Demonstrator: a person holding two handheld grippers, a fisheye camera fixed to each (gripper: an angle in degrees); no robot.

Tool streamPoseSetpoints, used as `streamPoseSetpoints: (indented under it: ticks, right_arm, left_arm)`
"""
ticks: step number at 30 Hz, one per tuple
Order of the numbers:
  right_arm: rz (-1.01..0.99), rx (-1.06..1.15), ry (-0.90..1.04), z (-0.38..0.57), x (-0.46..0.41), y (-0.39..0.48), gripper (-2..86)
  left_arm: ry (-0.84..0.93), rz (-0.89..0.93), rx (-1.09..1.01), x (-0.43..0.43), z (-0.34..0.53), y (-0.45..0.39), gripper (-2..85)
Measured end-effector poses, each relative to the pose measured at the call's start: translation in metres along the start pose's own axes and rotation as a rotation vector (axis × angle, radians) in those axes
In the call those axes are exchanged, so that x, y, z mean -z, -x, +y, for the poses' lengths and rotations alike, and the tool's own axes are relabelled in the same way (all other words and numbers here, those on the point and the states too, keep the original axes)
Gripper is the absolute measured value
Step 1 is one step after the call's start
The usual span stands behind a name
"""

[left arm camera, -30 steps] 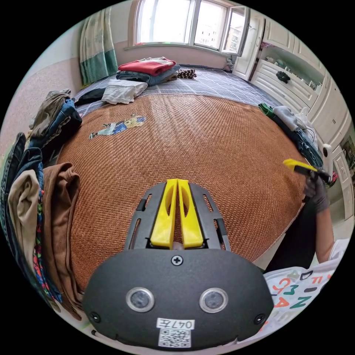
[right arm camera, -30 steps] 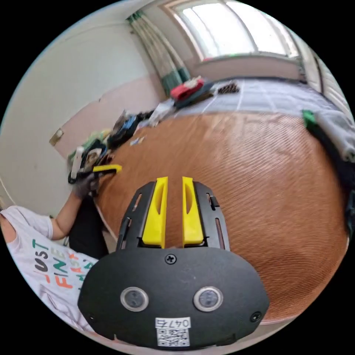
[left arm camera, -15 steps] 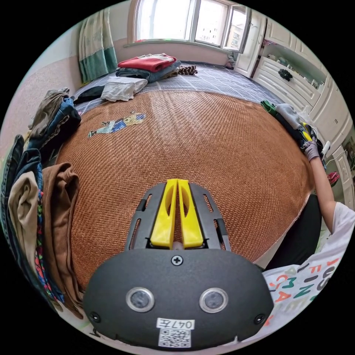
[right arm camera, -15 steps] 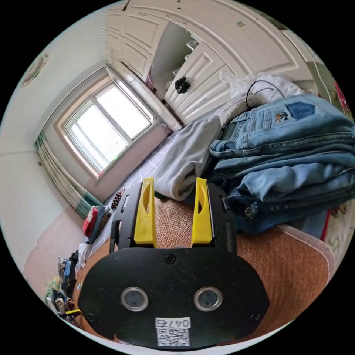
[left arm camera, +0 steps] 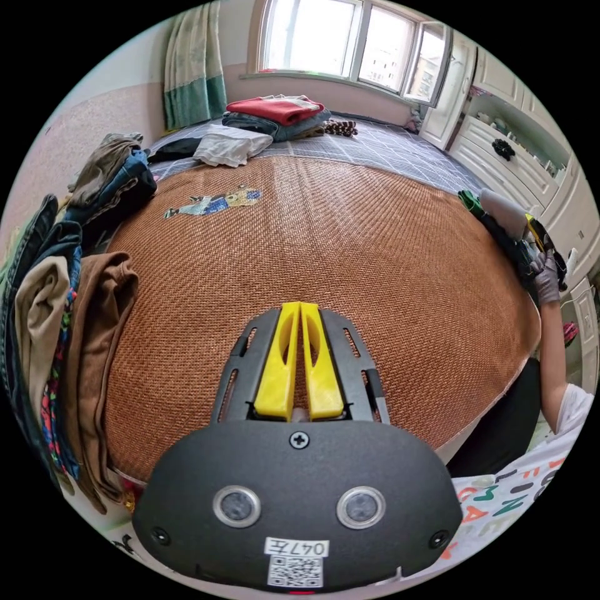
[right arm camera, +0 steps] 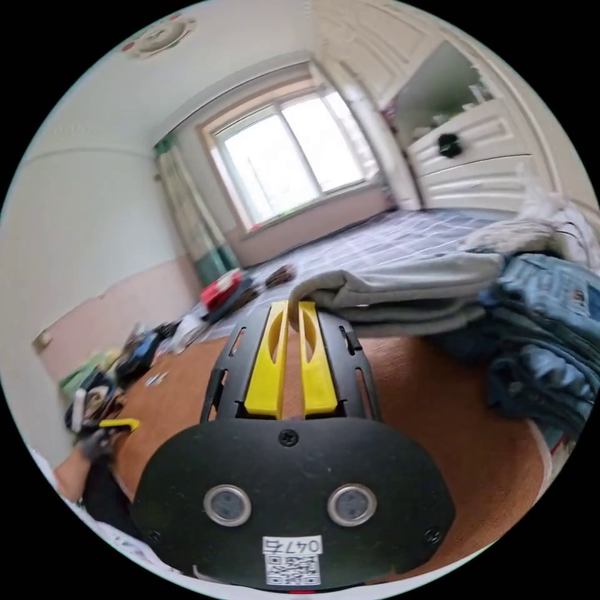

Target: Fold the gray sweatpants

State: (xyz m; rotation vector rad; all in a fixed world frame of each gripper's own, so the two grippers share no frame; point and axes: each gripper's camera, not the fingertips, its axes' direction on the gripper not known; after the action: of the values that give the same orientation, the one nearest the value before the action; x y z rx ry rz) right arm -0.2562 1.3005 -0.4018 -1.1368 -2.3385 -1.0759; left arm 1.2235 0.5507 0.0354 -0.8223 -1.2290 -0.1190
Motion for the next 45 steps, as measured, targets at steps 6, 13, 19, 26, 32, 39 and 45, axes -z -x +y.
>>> streamPoseSetpoints:
  ticks: [6, 13, 19, 26, 32, 39, 45]
  right_arm:
    - [-0.637, 0.16, 0.289, 0.026, -0.041, 0.098, 10.0]
    - [0.111, -0.083, 0.023, 0.089, 0.059, 0.009, 9.8]
    - [0.112, -0.334, 0.243, 0.125, 0.032, -0.082, 13.3]
    - [-0.126, -0.374, 0.278, 0.134, 0.027, -0.134, 1.0]
    - [-0.563, -0.308, 0.057, 0.13, 0.068, -0.164, 0.1]
    - [-0.698, -0.133, 0.024, 0.094, 0.082, -0.156, 0.3]
    - [-0.628, -0.241, -0.062, 0.077, 0.107, -0.177, 2.7]
  left_arm:
    - [-0.014, 0.112, 0.012, 0.016, -0.01, 0.026, -0.7]
    - [-0.036, 0.159, -0.073, 0.041, -0.02, 0.014, 7.5]
    - [-0.128, 0.016, -0.339, 0.08, -0.019, -0.076, 9.5]
    - [-0.269, 0.16, -0.782, 0.117, -0.055, -0.33, 15.7]
    - [-0.328, -0.019, -0.873, 0.064, -0.079, -0.487, 18.0]
    - [-0.333, -0.053, -0.747, 0.049, -0.091, -0.485, 7.5]
    - [-0.42, 0.247, -0.322, 0.112, -0.124, -0.29, 6.4]
